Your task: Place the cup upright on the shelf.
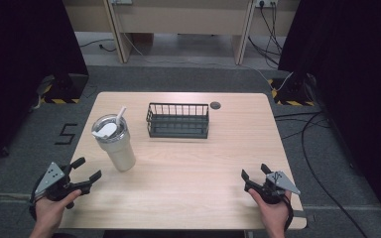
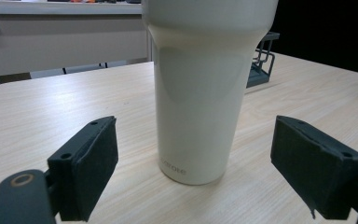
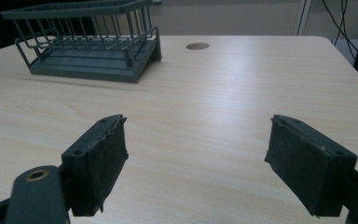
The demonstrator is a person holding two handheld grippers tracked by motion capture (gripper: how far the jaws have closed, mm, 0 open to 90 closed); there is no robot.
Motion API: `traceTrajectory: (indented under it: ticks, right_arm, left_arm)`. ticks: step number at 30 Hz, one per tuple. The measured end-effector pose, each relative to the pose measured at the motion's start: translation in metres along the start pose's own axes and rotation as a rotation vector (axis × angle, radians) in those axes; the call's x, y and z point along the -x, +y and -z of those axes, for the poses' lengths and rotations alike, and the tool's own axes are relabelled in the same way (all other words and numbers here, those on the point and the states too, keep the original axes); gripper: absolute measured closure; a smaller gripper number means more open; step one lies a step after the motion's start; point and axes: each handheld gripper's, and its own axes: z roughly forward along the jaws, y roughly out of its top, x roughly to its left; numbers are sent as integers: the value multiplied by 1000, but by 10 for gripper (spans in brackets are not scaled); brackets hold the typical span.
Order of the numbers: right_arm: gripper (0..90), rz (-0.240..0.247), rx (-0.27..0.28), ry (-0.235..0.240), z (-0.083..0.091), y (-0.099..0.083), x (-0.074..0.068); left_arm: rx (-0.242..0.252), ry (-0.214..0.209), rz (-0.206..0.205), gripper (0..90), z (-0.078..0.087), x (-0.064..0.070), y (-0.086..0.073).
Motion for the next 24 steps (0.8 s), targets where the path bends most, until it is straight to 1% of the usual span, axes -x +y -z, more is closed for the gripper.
traceTrajectory:
  ticks: [2,7,13,16,17,18,20,24]
  right_arm:
    - [199,3,-4,0,-1,-1,0]
    - [195,12,-6,-11,-1,0,-2]
    - [193,12,-8,-12,-1,0,-1]
    - [193,9,-11,-12,-1,0,-1]
    - [192,10,-17,-9,-1,0,-2]
    - [192,10,-17,-9,-1,0,-2]
    - [193,18,-19,-7,-2,0,-2]
    - [192,19,-27,-5,-3,0,-2]
  left_arm:
    - [-2,-6,2,143,-2,1,0]
    - [-13,-29,-11,144,-7,8,1]
    - [-15,-28,-11,144,-13,13,3]
    - [-22,-38,-11,144,-20,14,5]
    - [-28,-40,-16,144,-25,15,5]
    - [-28,-40,-16,144,-25,15,5]
    - [-30,-41,-14,144,-30,14,7]
    - [-33,-43,-18,144,-39,12,10]
